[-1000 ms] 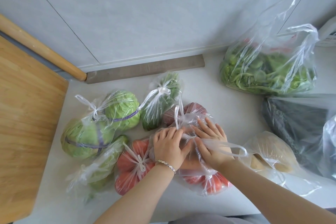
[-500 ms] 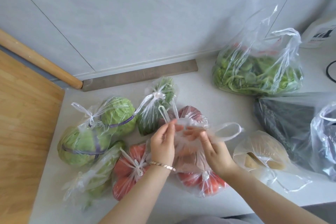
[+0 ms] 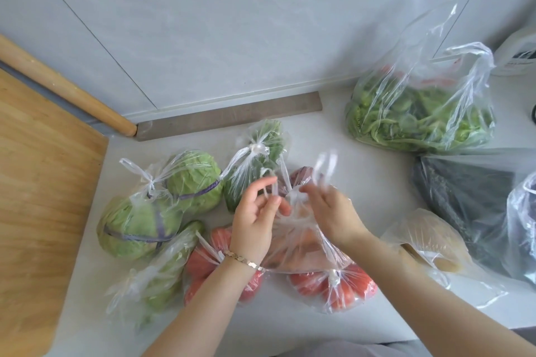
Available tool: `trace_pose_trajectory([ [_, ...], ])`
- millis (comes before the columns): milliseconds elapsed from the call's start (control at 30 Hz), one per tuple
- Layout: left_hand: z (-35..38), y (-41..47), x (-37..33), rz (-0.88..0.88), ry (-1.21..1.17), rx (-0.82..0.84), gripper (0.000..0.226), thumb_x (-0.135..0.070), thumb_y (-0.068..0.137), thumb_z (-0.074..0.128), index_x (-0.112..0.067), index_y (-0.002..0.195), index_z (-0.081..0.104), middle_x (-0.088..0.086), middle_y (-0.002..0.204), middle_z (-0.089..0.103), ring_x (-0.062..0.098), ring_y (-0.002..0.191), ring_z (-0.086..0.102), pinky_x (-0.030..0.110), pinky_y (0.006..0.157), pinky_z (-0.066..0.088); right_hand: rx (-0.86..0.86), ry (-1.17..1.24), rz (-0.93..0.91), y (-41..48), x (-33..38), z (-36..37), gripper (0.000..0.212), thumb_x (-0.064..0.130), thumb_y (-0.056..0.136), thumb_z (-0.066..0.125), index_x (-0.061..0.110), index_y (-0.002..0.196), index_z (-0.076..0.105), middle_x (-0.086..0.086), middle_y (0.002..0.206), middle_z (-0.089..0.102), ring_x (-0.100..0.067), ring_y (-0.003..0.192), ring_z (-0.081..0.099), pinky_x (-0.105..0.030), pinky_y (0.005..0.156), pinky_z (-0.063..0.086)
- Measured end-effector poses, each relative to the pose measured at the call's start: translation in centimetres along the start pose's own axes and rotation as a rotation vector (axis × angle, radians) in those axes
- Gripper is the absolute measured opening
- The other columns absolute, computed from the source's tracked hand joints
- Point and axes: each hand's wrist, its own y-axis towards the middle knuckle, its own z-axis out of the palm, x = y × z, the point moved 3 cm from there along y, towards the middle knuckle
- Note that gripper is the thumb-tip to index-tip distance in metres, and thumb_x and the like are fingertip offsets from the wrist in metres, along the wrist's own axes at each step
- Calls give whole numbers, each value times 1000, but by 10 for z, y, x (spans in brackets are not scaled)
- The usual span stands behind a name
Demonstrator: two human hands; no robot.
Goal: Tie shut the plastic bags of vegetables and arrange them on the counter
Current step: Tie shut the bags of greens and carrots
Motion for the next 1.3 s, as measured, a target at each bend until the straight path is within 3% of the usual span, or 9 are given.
trace_pose_trajectory([
  [67, 4, 3, -19, 169, 139, 109, 25, -9, 91, 48, -32, 98, 55, -10, 71, 68, -1, 76, 64, 9, 75, 46, 215, -225, -70, 2, 9, 6, 10, 19, 87, 45, 21, 78, 41, 6, 63, 45, -7, 56, 44, -21, 51, 34],
  [167, 13, 13, -38, 378, 324, 210, 19, -22, 89, 46, -25, 94, 64, -15, 80, 69, 2, 89, 62, 16, 85, 46, 426, -459, -226, -3, 11, 22, 16, 20, 78, 51, 16, 92, 43, 3, 74, 52, -12, 67, 54, -27, 60, 44],
  [267, 24, 21, -47, 373, 368, 369, 24, -20, 91, 47, -21, 109, 62, -16, 91, 69, 0, 95, 59, 11, 86, 43, 344, -472, -357, -6, 15, 22, 14, 22, 86, 43, 16, 78, 51, 6, 73, 49, -12, 64, 47, -24, 59, 34],
  [433, 20, 25, -23, 242, 560, 392, 53, -37, 94, 30, -24, 144, 16, -2, 114, 63, 10, 109, 53, 19, 94, 37, 294, -46, -286, -11, 13, 11, 26, 15, 97, 39, 10, 84, 61, 4, 80, 66, 0, 74, 56, -14, 72, 45],
  [533, 17, 21, -8, 201, 658, 368, 49, -40, 94, 32, -18, 138, 32, 2, 115, 61, 17, 113, 46, 17, 91, 33, 171, 117, -204, -9, 2, 5, 40, 15, 94, 42, 19, 56, 55, 11, 51, 55, 4, 51, 52, -13, 59, 40],
  [700, 10, 16, 5, 136, 660, 346, 47, -54, 82, 45, -17, 98, 70, 4, 87, 71, 15, 80, 61, 33, 71, 50, 51, 379, -92, -4, -14, -4, 32, 9, 91, 49, 18, 67, 67, 5, 57, 66, -6, 53, 59, -15, 52, 49],
  [1000, 17, 14, 15, -321, 336, 261, 18, -26, 75, 72, -8, 77, 72, 6, 71, 59, 14, 66, 50, 26, 66, 41, -212, 346, 6, -2, -22, 4, 15, 13, 87, 58, 9, 77, 68, 1, 60, 61, -2, 40, 53, -9, 49, 43],
  [1167, 20, 11, 15, -347, 309, 266, 20, -22, 77, 70, -3, 70, 68, 8, 64, 53, 13, 61, 45, 24, 60, 37, -268, 228, 20, 7, -22, 0, 35, 21, 78, 70, 10, 49, 56, 6, 38, 50, -3, 34, 41, -8, 42, 34],
  [1300, 18, 8, 14, -315, 276, 233, 16, -19, 79, 68, -2, 76, 70, 8, 67, 55, 13, 64, 45, 23, 62, 38, -210, 269, 113, 15, -26, 3, 34, 25, 67, 80, 23, 74, 47, 1, 62, 54, -12, 50, 48, -14, 44, 39],
])
